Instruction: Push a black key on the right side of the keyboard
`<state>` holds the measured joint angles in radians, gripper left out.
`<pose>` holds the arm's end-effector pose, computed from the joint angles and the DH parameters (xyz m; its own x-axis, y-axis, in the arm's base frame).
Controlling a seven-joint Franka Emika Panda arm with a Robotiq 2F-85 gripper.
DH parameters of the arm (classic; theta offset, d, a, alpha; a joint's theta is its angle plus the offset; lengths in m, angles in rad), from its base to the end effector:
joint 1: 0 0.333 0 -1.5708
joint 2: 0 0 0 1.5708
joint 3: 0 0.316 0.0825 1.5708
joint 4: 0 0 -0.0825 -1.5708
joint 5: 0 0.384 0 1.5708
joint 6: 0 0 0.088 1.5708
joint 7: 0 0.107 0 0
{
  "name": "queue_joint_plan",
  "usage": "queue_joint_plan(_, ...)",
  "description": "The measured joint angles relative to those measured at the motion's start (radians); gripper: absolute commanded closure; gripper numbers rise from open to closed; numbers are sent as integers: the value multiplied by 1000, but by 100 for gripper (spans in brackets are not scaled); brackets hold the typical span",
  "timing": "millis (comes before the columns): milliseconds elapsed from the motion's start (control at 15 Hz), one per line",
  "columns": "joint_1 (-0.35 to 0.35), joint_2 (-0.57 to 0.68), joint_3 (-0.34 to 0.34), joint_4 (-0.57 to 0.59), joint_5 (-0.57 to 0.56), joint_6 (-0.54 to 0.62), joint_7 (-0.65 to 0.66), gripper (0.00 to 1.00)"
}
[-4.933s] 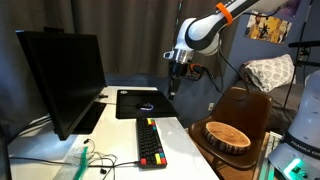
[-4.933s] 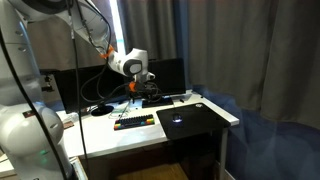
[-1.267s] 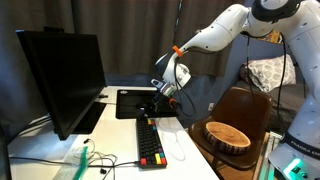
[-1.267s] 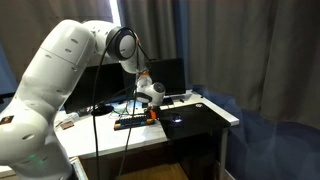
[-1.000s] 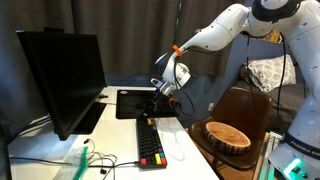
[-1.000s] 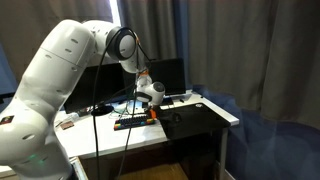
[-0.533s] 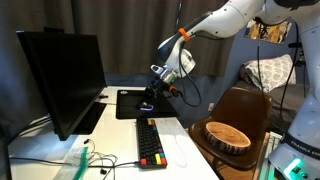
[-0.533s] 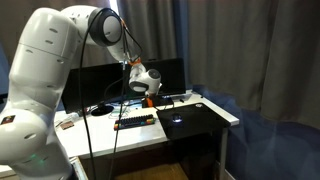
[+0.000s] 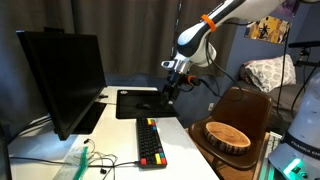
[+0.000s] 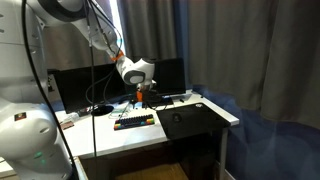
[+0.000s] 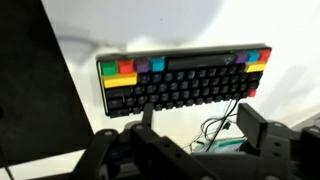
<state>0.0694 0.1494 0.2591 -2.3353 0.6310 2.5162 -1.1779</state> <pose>0.4924 0.1632 0.2767 0.5490 0.7665 0.3334 0.8358 -0.5020 -0.2223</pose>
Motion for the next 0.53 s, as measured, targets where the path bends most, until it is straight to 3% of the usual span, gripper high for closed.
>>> queue_joint_plan(200, 5, -89, -25, -8, -135, -184, 132, 0)
queue_joint_plan(400, 5, -156, -43, 14, -127, -348, 100, 0)
queue_joint_plan(533, 5, -173, -56, 26, -122, -390, 73, 0)
